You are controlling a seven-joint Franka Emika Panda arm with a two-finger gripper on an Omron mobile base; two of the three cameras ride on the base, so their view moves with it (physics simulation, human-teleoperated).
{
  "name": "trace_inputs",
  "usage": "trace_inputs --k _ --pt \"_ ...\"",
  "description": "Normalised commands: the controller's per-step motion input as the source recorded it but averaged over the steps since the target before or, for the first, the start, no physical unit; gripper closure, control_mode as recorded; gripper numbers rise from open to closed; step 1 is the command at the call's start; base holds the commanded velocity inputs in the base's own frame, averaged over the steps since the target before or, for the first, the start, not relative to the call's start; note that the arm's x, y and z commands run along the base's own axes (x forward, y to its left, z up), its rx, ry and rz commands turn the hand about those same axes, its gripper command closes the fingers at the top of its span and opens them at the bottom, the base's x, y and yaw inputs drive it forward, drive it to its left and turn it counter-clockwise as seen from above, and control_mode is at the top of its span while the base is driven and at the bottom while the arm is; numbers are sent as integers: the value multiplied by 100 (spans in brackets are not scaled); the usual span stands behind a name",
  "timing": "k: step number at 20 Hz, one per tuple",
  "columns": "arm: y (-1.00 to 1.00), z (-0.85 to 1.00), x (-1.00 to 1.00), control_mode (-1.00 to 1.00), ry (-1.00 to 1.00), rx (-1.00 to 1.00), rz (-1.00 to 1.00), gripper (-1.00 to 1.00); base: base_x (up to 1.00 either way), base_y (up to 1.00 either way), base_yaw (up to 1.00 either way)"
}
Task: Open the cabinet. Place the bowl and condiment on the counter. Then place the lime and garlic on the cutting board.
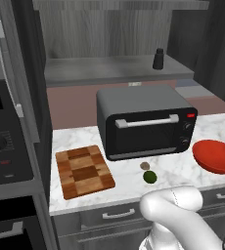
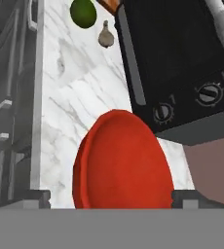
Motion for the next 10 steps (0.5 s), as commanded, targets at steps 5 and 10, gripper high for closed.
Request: trace_inputs --k 5,10 --pt "60 7 -58 -100 3 -24 12 -100 0 0 0" --pt "85 9 -36 -100 0 -25 8 -100 0 0 0"
